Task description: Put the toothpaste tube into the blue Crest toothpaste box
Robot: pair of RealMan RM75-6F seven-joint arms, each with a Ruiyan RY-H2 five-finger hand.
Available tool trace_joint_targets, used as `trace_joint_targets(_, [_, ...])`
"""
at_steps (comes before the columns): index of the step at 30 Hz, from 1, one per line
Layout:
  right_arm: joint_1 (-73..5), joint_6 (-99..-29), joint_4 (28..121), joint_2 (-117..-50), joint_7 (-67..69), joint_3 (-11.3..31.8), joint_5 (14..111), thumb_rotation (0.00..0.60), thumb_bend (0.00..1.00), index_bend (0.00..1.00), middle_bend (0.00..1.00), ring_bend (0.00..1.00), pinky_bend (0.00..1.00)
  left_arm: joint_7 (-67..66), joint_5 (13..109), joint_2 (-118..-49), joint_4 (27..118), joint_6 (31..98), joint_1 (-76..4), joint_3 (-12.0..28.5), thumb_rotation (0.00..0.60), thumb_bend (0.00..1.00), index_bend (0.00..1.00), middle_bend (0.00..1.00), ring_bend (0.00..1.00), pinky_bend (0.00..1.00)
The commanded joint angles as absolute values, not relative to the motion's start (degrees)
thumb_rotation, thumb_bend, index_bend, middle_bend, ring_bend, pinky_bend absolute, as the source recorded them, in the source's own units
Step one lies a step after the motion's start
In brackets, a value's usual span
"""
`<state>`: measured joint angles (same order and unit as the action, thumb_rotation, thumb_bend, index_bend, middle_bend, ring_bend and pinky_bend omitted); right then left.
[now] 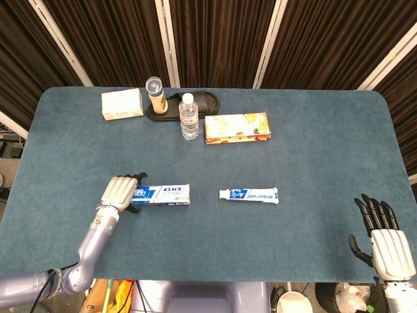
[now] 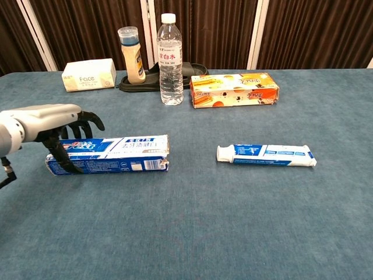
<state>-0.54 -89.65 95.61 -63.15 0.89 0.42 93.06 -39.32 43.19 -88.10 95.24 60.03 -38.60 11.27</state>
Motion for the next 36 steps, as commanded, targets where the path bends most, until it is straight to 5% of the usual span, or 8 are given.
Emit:
trace_joint_targets(1, [-0.51,-89.69,95.62,-63.13,0.95,0.39,93.11,0.6,0.43,0.0,0.0,0.0,0.0,-38.78,43.65,-89.78,93.99,60.73,-39.39,11.29,0.6,0.16,0.22,0.36,0.34,0.37])
trace_joint_targets(10, [-0.56,-89.74,95.72,-62.99,1.2,0.46,93.16,0.6,0.43,0.0,0.0,0.0,0.0,-37.15,46.03,-91.85,92.83,62.33,-39.49,10.19,0.6,0.3,0.33,0.53,0.5,0.57])
trace_joint_targets(20, [-0.41,-89.92,95.89,-62.83,1.13,0.39,93.21,0.6,0.43,0.0,0.0,0.0,0.0,-33.44,49.88,-90.51,93.31,63.62,-37.97,8.57,0.6,0.34,0.38,0.57,0.53,0.59])
trace_joint_targets(36, [-4.41,-84.49,100.82,-61.74,-5.36,2.78,91.13,0.6,0.43,0.0,0.04,0.0,0.0,-11.95,77.35,-72.03,95.52,74.81,-28.63,2.72,0.6,0.34,0.38,0.56,0.53,0.59])
